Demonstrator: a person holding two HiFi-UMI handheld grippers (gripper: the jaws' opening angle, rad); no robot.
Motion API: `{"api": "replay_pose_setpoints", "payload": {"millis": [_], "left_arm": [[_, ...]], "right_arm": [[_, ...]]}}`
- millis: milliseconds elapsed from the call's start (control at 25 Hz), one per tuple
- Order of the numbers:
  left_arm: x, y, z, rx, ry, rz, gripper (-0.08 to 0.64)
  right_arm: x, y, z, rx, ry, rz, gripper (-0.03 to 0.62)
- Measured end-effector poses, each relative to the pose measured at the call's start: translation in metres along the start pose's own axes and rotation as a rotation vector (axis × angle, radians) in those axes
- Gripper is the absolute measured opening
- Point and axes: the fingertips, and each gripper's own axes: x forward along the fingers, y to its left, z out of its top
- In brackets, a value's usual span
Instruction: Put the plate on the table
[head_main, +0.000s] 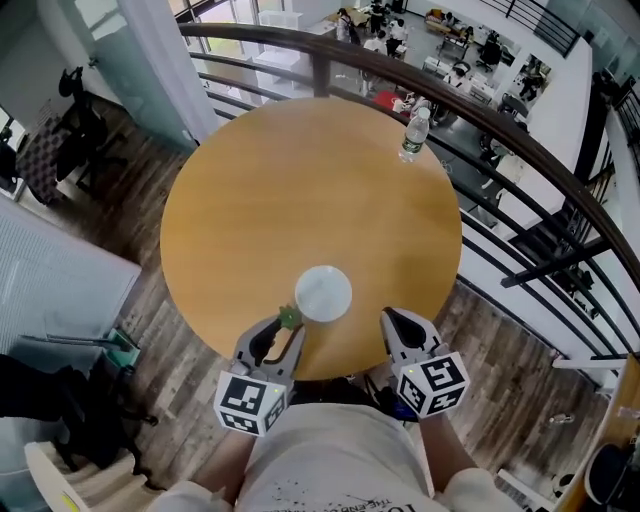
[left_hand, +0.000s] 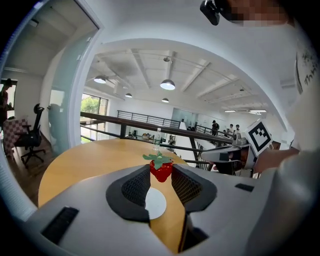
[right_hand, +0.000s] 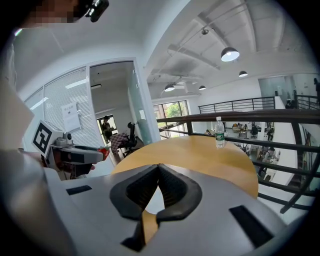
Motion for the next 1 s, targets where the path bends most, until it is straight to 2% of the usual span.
{"api": "replay_pose_setpoints", "payload": {"millis": [280,440,560,1000], "left_arm": [[0.024,0.02,-0.015,0.009,0.073,-0.043,0.147],[0.042,0.025,-0.024,0.075,0.106,-0.059,0.147],[0.055,0.027,-0.031,0.091,0.129,-0.077,0.147],[0.111,0.044,-0.082,0.121,0.253,-0.106,0.147]], "right_arm": [[0.02,-0.012,-0.008,0.026,0.026,-0.05,0.02],[0.029,-0.02,-0.015,0.034,0.037,-0.065,0.02],[0.036,-0.025,-0.022,0.04,0.046,-0.072,0.02],[0.064,-0.046,-0.052,0.085,0.087,-0.095,0.02]]}}
